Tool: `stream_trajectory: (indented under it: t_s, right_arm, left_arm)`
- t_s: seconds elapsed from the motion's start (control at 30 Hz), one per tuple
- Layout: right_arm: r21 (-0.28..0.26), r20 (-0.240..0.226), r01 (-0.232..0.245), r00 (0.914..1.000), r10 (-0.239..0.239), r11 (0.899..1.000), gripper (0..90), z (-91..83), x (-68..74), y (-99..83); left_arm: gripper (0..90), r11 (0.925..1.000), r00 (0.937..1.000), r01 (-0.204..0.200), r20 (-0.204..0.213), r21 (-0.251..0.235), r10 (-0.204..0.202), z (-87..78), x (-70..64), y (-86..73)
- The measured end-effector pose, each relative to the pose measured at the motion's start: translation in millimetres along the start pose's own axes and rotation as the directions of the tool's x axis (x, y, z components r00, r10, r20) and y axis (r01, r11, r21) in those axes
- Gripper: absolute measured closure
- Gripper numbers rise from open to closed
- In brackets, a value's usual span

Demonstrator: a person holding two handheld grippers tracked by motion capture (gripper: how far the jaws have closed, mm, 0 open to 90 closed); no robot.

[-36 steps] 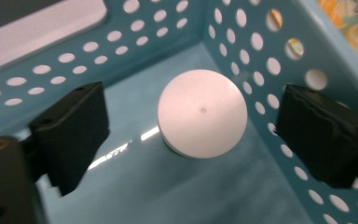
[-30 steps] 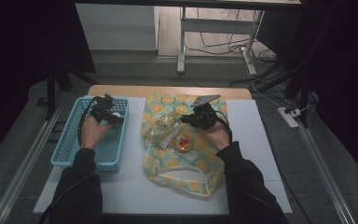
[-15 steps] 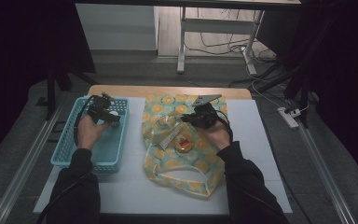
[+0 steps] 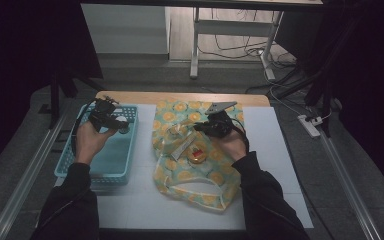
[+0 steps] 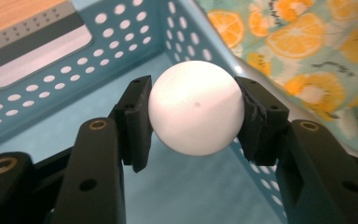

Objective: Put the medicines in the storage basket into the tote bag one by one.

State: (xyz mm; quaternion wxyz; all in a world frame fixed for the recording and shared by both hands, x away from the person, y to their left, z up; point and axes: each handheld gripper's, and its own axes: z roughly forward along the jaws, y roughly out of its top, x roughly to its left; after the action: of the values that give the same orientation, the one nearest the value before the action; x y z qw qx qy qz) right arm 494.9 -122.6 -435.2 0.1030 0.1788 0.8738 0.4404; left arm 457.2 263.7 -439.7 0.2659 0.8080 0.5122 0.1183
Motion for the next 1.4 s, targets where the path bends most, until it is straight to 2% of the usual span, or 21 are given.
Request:
stream_trajectory:
  t_s: [0.2,0.33,0.63,0.8,1.03,1.4]
  right_arm:
    - [-0.002,-0.002,-0.002,1.0000,0.002,1.000,90.0,0.2,-0.2,-0.2]
    - [0.000,-0.002,-0.001,1.0000,0.001,1.000,90.0,1.3,0.1,-0.4]
    - [0.001,-0.002,-0.004,1.0000,0.004,1.000,90.0,2.2,0.0,-0.8]
    - [-0.001,-0.002,-0.005,1.0000,0.005,1.000,90.0,1.8,0.0,-0.7]
    - [0.002,-0.001,-0.004,1.0000,0.004,1.000,90.0,1.6,0.1,-0.6]
    - [-0.002,0.003,-0.009,1.0000,0.009,1.000,90.0,0.9,-1.4,-0.9]
  left_arm:
    - [50.7,0.9994,0.9994,-0.015,0.032,-0.031,0.016,-13.3,-12.2,-0.6]
    - [50.7,0.9984,0.9978,-0.038,0.052,-0.041,0.040,-18.2,-22.8,-0.5]
    - [50.7,0.9939,0.9904,-0.094,0.097,-0.057,0.099,-21.7,-49.4,3.1]
    - [50.7,0.9884,0.9807,-0.140,0.129,-0.060,0.147,-19.8,-68.8,6.8]
    - [50.7,0.9768,0.9623,-0.205,0.170,-0.064,0.213,-13.9,-95.9,13.1]
    - [50.6,0.9605,0.9350,-0.270,0.220,-0.066,0.278,3.9,-128.5,22.3]
